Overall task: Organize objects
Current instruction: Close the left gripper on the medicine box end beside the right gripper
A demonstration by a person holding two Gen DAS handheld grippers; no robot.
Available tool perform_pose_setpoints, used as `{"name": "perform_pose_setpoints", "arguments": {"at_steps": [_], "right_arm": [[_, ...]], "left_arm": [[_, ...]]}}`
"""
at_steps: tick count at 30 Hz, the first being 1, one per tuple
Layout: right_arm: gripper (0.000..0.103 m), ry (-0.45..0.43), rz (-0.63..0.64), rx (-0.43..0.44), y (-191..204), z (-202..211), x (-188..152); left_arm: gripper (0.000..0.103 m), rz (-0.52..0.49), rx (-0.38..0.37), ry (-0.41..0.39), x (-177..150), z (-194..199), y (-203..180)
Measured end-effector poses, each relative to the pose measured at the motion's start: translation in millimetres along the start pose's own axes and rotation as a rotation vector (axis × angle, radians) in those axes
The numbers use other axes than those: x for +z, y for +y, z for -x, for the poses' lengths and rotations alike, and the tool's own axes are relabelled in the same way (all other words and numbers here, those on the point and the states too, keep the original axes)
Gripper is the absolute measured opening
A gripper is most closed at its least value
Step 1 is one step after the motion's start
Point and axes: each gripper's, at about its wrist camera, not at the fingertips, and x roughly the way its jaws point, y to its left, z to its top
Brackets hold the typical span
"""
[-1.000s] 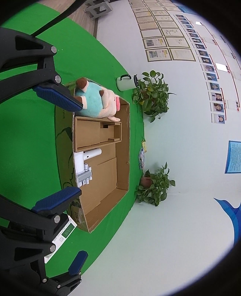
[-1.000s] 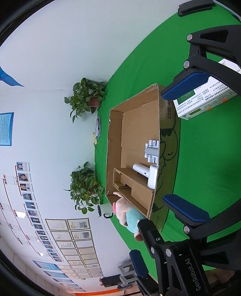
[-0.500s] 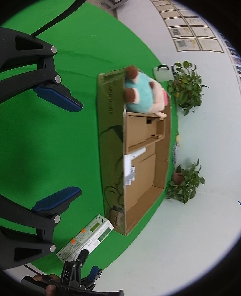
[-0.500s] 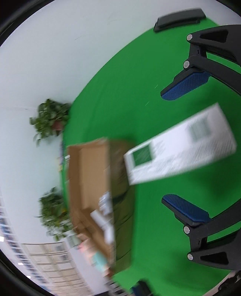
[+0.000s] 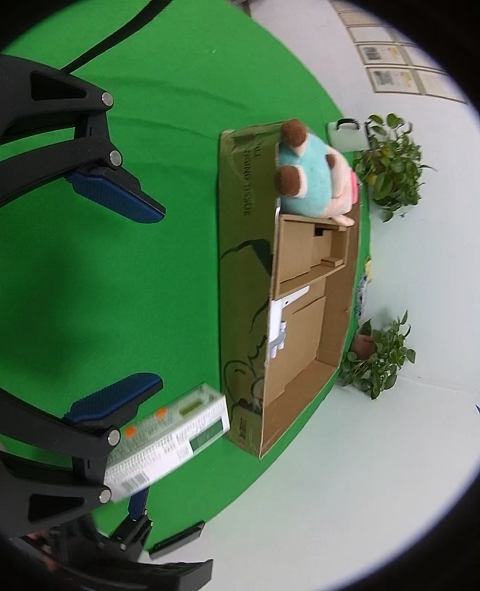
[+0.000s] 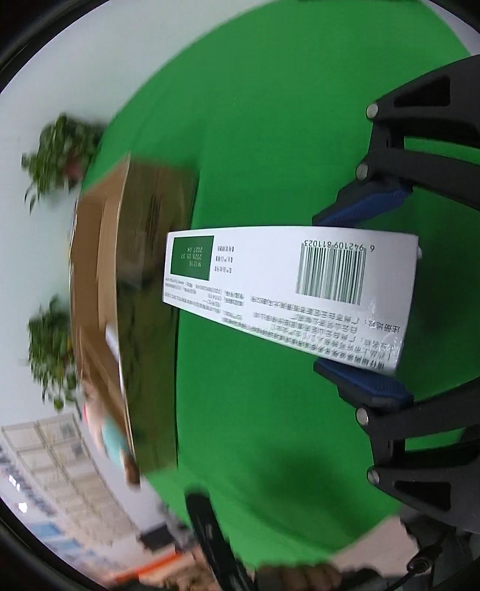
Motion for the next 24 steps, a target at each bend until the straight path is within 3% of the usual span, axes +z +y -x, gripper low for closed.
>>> {"name": "perform_pose_setpoints", "arguments": {"at_steps": [1, 5, 10, 12, 14, 17, 24], "right_arm": [[0.101, -0.010, 0.001, 0.011, 7.2, 1.8, -0.9], [0.102, -0.026, -0.015, 0.028, 19.4, 2.6, -1.4], [0.102, -0.016, -0.002, -0.062, 23.1, -6.3, -2.9], [0.094, -0.020, -0.042, -0.054, 21.9, -5.3, -2.0], [0.075, -0.019, -0.042, -0.046, 26.0, -5.2, 0.9], [0.066, -0.027, -0.006, -0.029, 40.1, -3.8, 1.4], [0.063, -0.013, -0.129, 0.211, 63.3, 3.0, -10.6]], "left_arm": [[0.083, 0.008, -0.018, 0.008, -0.1, 0.1, 1.6], [0.083, 0.040, -0.042, 0.037, 0.4, -4.5, 4.8], [0.083, 0.057, -0.052, 0.062, 0.8, -14.5, -1.4], [0.083, 0.043, -0.061, 0.074, 0.2, -18.5, -6.8], [0.083, 0.038, -0.075, 0.086, -1.5, -21.2, -10.8], [0.083, 0.054, -0.137, 0.120, -4.9, -26.3, -13.2], [0.083, 0.175, -0.300, 0.202, -18.2, -34.8, -5.6]]}}
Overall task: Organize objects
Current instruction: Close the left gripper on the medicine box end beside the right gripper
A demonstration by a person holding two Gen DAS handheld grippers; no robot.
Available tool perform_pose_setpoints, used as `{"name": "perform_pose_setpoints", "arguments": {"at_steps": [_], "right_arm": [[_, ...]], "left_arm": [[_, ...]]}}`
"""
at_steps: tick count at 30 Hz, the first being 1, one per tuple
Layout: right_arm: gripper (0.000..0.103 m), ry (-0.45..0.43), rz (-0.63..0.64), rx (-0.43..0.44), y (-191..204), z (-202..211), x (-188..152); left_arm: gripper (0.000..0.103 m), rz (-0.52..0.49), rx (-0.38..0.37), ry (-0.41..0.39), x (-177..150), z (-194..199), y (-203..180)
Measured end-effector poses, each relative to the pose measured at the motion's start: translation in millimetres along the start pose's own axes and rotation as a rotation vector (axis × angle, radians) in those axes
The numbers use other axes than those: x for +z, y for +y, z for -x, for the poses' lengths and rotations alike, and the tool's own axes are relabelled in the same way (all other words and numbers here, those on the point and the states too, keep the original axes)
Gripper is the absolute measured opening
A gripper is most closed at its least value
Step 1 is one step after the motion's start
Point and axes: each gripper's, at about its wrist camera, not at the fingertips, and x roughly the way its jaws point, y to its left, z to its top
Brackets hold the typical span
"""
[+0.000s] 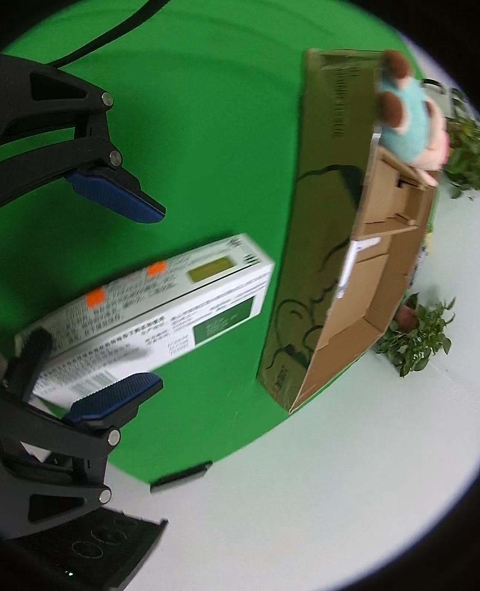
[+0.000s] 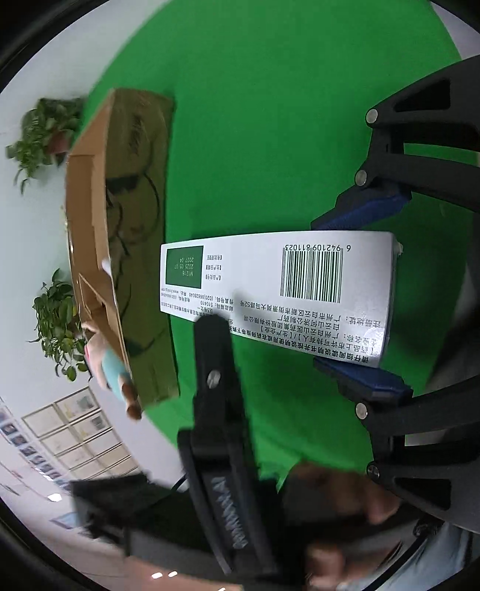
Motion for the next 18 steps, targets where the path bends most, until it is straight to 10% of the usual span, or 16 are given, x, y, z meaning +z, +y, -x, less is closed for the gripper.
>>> {"name": "perform_pose_setpoints", "arguments": {"at_steps": [8, 13, 18], "right_arm": [[0.063, 0.020, -0.062, 0.159, 4.4, -4.5, -4.4], [0.063, 0.013, 0.016, 0.134, 19.3, -2.5, -8.8], [0.063, -0.002, 0.095, 0.074, 31.5, 0.6, -11.7]], "left_arm": [[0.078, 0.103, -0.071, -0.035, -1.8, 4.2, 12.4], [0.053, 0.115, -0.048, -0.025, 1.2, 4.2, 13.8], [0.051, 0.130, -0.079, -0.011, 3.2, 5.7, 16.6]]}}
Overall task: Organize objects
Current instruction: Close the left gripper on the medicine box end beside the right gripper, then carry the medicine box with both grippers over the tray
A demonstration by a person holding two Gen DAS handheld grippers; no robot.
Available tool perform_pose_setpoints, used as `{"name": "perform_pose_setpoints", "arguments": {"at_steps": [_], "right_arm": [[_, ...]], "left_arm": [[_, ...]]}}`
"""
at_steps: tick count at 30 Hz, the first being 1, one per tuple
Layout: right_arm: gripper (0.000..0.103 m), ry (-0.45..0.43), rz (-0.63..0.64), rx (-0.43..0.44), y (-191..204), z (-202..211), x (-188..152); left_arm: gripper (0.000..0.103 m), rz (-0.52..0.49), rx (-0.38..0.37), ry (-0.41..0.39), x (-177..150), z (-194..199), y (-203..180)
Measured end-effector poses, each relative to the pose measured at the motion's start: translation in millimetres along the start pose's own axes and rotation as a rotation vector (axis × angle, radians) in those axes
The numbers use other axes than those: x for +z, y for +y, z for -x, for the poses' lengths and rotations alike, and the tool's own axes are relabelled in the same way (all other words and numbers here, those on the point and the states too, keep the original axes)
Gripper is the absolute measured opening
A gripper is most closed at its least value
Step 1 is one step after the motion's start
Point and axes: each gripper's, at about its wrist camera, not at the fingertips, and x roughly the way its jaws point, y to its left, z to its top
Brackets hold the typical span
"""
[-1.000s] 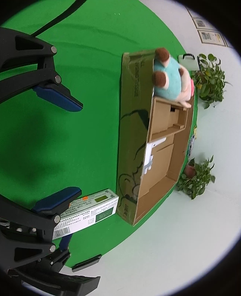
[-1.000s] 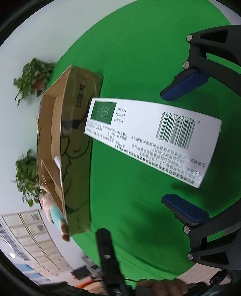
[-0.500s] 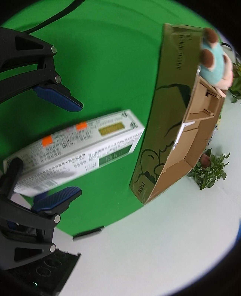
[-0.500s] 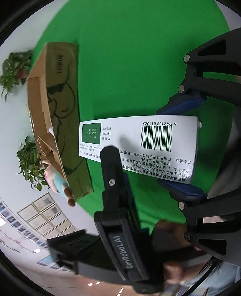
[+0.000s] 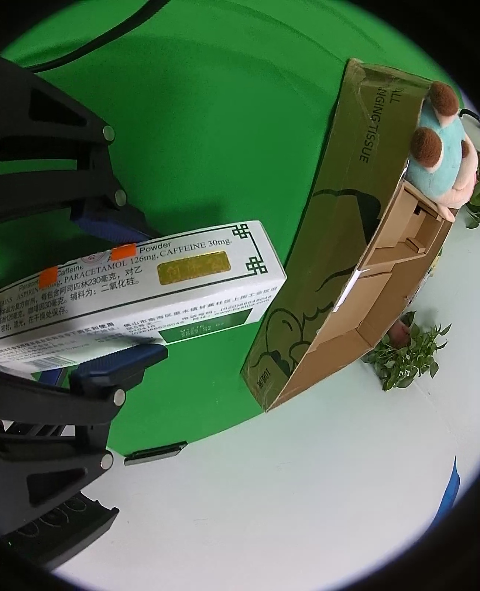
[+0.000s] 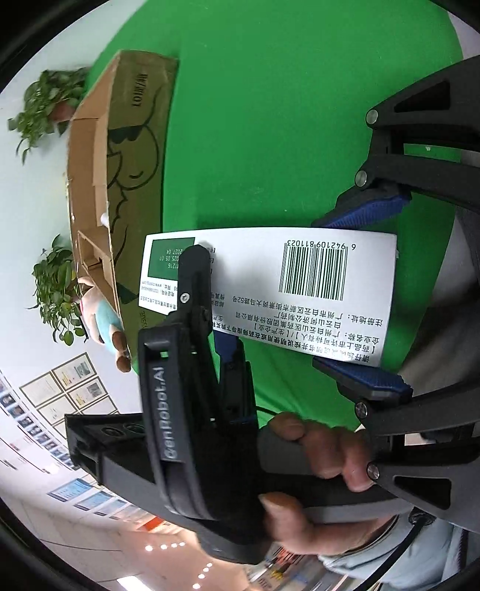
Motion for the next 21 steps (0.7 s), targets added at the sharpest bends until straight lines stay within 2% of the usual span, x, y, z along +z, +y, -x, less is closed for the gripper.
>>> {"name": "perform_pose_setpoints", "arguments": {"at_steps": [12, 16, 18, 21], "right_arm": [[0.060, 0.016, 0.101, -0.122, 8.8, 6.5, -6.3], [0.064, 0.034, 0.102, -0.121, 9.1, 5.4, -2.6], [0.069, 0.024, 0.115, -0.137, 11.4, 5.5, 4.0], [0.070, 0.002, 0.134, -0.152, 14.2, 4.4, 18.2]], "left_arm": [[0.050, 0.035, -0.030, 0.006, 14.6, 2.7, 3.2], [0.046, 0.037, -0.028, 0.010, 15.0, 1.3, 1.3], [0.043, 0.026, -0.023, 0.022, 12.6, -0.2, -0.4], [0.040, 0.012, -0.025, 0.035, 10.4, -3.5, -5.2]]}}
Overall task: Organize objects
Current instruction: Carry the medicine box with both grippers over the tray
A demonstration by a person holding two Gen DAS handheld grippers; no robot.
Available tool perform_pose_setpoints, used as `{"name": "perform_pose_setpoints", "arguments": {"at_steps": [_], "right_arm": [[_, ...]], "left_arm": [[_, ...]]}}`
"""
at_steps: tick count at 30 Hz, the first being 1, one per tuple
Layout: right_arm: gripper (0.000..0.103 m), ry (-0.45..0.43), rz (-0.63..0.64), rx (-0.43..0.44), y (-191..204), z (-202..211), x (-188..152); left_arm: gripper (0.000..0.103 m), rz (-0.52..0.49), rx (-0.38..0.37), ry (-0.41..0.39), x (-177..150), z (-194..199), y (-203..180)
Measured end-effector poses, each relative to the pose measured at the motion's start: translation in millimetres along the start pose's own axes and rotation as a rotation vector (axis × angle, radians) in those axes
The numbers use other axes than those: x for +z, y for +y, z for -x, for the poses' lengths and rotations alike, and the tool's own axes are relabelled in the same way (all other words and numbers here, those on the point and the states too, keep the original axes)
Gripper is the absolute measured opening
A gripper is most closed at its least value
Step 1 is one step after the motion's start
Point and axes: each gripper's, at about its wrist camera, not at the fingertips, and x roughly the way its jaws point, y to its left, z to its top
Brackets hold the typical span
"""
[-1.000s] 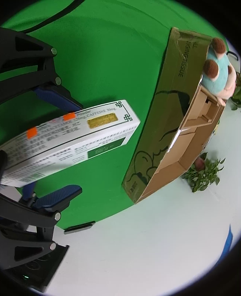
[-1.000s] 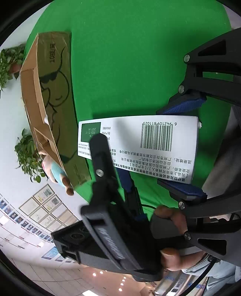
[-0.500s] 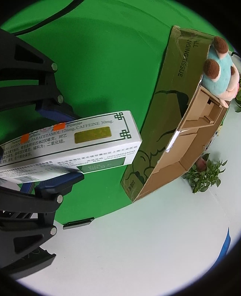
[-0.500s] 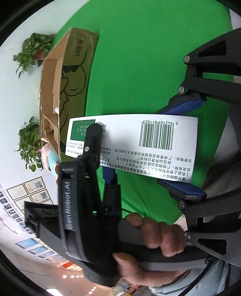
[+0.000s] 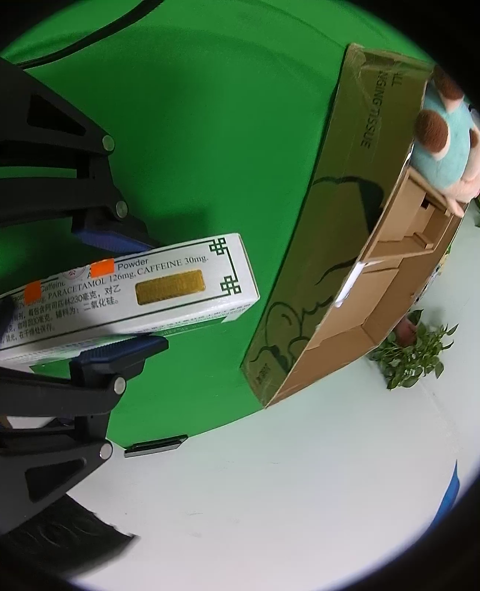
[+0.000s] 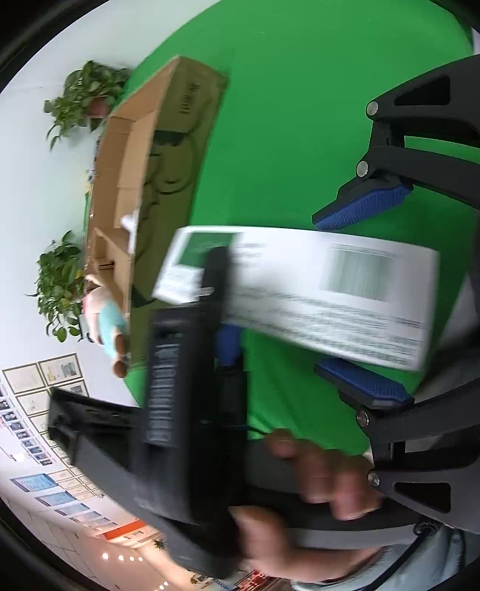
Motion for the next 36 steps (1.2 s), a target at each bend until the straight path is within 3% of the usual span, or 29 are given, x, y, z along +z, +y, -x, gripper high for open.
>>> {"name": "perform_pose_setpoints", "arguments": {"at_steps": [7, 10, 14, 21, 36], "right_arm": [[0.059, 0.021, -0.026, 0.024, -4.7, -7.8, 20.5], [0.059, 0.023, -0.049, 0.042, -6.4, -6.6, 20.5], [0.068, 0.025, -0.113, 0.064, -20.7, -5.7, 15.8], [0.065, 0.023, -0.168, 0.104, -37.0, 0.6, 14.6], [0.064, -0.154, -0.146, 0.019, -51.3, 54.6, 55.8]], "left_arm": [[0.038, -0.002, 0.016, 0.017, 2.6, -1.6, -3.1], [0.037, -0.003, 0.011, 0.018, 3.7, -1.9, -2.5], [0.036, -0.017, -0.025, 0.011, 0.1, 3.7, -5.9], [0.035, -0.051, -0.048, -0.008, 2.2, 7.2, -14.4], [0.035, -0.194, -0.117, -0.092, 58.8, 24.3, -82.0]]}}
